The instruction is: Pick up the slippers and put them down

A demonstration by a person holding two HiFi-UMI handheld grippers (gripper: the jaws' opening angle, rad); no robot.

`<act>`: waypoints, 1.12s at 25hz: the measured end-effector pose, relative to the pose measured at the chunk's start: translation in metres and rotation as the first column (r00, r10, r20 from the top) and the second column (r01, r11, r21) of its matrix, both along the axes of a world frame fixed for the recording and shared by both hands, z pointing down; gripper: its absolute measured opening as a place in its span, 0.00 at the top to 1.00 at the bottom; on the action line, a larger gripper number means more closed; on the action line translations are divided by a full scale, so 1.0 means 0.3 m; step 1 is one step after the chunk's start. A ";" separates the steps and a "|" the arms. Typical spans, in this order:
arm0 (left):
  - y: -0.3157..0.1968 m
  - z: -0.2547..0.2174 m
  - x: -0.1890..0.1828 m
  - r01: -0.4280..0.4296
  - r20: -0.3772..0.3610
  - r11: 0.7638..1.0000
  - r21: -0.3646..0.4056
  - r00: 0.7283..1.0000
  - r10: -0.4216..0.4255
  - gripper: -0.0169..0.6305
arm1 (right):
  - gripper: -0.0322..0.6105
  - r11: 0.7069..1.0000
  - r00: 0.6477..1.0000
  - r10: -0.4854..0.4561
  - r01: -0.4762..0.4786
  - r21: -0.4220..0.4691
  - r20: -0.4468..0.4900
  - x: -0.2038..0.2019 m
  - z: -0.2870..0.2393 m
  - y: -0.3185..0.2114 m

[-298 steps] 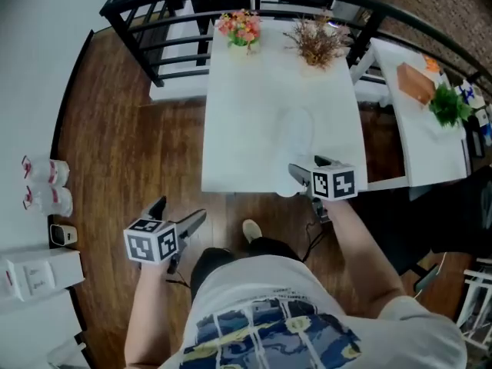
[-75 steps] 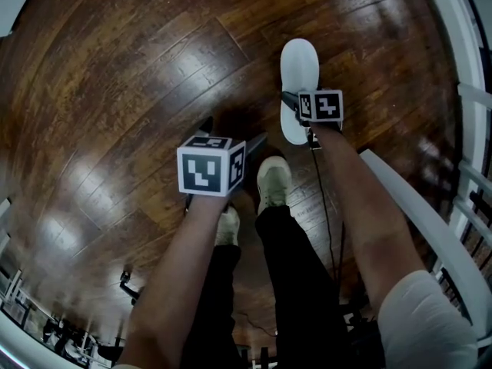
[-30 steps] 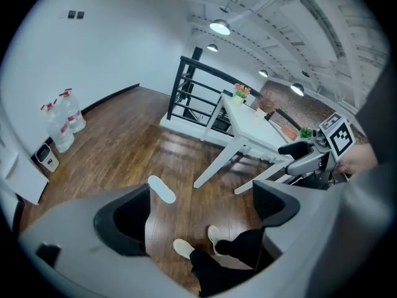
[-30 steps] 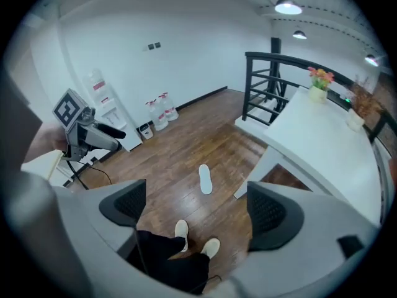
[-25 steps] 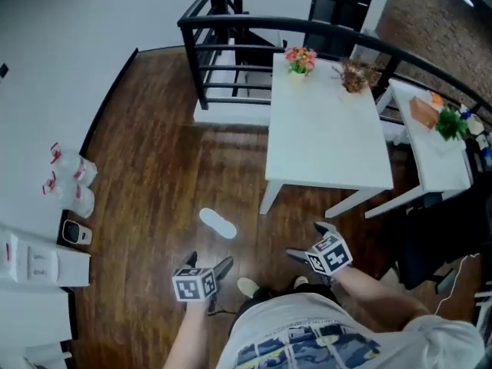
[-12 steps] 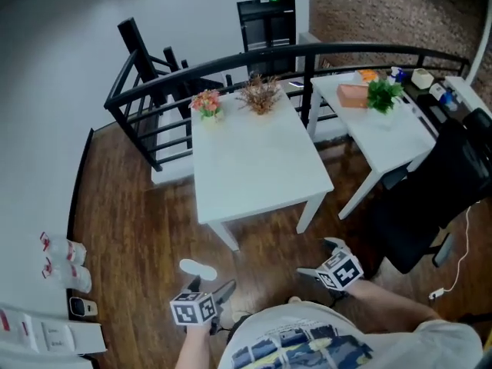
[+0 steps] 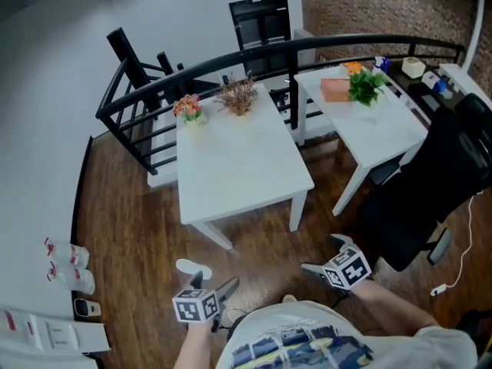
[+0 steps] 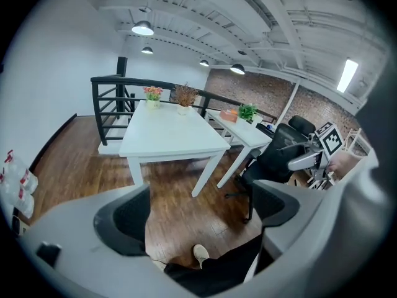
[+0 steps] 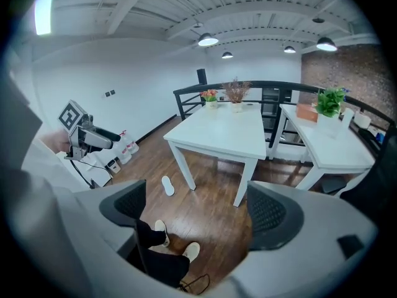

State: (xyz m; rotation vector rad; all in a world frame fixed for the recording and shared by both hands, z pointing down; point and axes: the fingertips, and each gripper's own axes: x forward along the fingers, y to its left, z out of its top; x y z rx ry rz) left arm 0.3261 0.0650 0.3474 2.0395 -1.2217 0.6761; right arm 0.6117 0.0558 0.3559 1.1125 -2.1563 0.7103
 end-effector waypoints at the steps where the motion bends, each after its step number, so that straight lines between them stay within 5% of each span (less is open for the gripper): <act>1: 0.011 0.000 0.017 -0.004 0.003 1.000 -0.005 1.000 0.004 0.18 | 0.13 1.000 1.000 -0.001 0.001 0.000 0.001 0.015 -0.005 0.010; 28: 0.043 -0.073 0.061 0.018 0.024 0.999 0.042 1.000 -0.019 0.18 | 0.13 0.998 0.999 0.027 -0.029 0.054 0.048 0.069 -0.103 0.052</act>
